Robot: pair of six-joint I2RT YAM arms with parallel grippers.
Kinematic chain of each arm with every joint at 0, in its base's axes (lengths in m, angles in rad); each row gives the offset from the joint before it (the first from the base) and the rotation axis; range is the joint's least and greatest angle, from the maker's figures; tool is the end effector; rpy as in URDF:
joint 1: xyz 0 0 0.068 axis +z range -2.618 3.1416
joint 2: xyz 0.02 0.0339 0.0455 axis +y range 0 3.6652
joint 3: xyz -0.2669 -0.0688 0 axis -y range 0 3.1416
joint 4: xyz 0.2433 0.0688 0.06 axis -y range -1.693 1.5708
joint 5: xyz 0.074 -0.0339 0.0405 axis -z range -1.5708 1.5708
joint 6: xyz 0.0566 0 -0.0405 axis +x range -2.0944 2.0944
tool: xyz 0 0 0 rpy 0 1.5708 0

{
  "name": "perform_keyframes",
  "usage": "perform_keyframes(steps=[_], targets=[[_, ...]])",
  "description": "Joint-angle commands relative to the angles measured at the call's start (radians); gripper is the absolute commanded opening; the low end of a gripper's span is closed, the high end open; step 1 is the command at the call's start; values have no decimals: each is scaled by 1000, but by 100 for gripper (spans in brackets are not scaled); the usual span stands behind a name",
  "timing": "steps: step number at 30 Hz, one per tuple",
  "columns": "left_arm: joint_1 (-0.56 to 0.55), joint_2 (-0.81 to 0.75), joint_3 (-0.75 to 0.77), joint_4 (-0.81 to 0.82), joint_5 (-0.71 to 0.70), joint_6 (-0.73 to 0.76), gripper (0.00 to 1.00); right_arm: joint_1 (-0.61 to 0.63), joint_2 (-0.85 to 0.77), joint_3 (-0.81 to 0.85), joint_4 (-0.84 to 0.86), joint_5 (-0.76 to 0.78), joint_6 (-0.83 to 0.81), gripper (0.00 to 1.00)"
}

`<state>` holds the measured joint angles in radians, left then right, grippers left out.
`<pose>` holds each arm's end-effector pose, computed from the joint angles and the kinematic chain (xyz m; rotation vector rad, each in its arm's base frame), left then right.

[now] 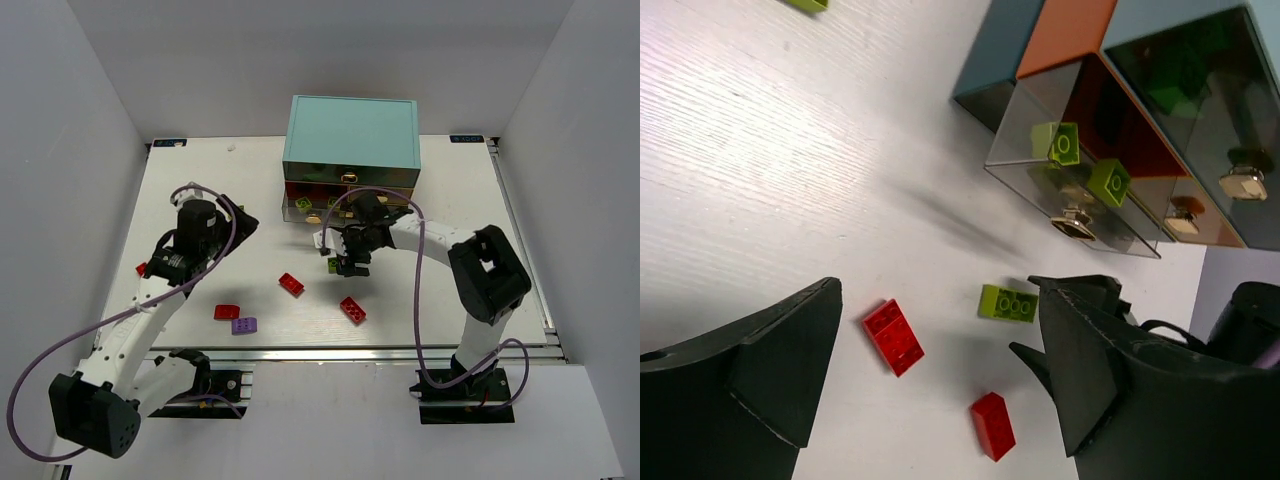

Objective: Sort the legos into containers by color

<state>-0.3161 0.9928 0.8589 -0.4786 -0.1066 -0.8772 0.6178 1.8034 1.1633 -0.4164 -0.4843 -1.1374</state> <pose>0.2204 -0.0657 0.2891 -0.6781 2.1295 -0.5535 0.2892 0.2379 0.1680 -2.0224 1.4694 0.4269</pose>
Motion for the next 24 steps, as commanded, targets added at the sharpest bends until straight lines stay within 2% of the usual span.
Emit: perform_keyframes(steps=[1, 4, 7, 8, 10, 11, 14, 16, 17, 18, 20, 23, 24], targets=[[6, -52, 14, -50, -80, -6, 89, 20, 28, 32, 62, 62, 28, 79], [6, -65, 15, -84, -100, -3, 90, 36, 57, 45, 65, 95, 34, 74], [6, -77, 11, -104, -125, -8, 91, 42, 82, 67, 44, 107, 36, 62], [6, -79, 6, -106, -134, -6, 91, 40, 85, 71, 31, 101, 31, 50], [6, -80, 5, -118, -142, -6, 91, 40, 82, 84, -22, 84, 1, 35], [6, -80, 2, -120, -146, -6, 91, 40, 76, 82, -34, 63, -10, 24], [6, -79, -3, -124, -154, -6, 91, 37, 22, 76, -106, 0, -59, 10], [6, -77, -3, -130, -163, -5, 91, 36, -34, 96, -144, -65, -79, 4], [6, -75, -4, -132, -168, -5, 91, 34, -54, 134, -262, -142, -112, 3], [6, -74, -4, -132, -176, -3, 91, 37, -91, 159, -303, -180, -114, 2], [6, -69, -6, -133, -182, 0, 91, 39, -119, 247, -364, -279, -66, 1], [6, -56, -6, -135, -189, 6, 91, 43, -150, 338, -311, -285, 78, 1], [6, -52, -6, -130, -188, 7, 92, 46, -159, 346, -203, -252, 213, 1]])
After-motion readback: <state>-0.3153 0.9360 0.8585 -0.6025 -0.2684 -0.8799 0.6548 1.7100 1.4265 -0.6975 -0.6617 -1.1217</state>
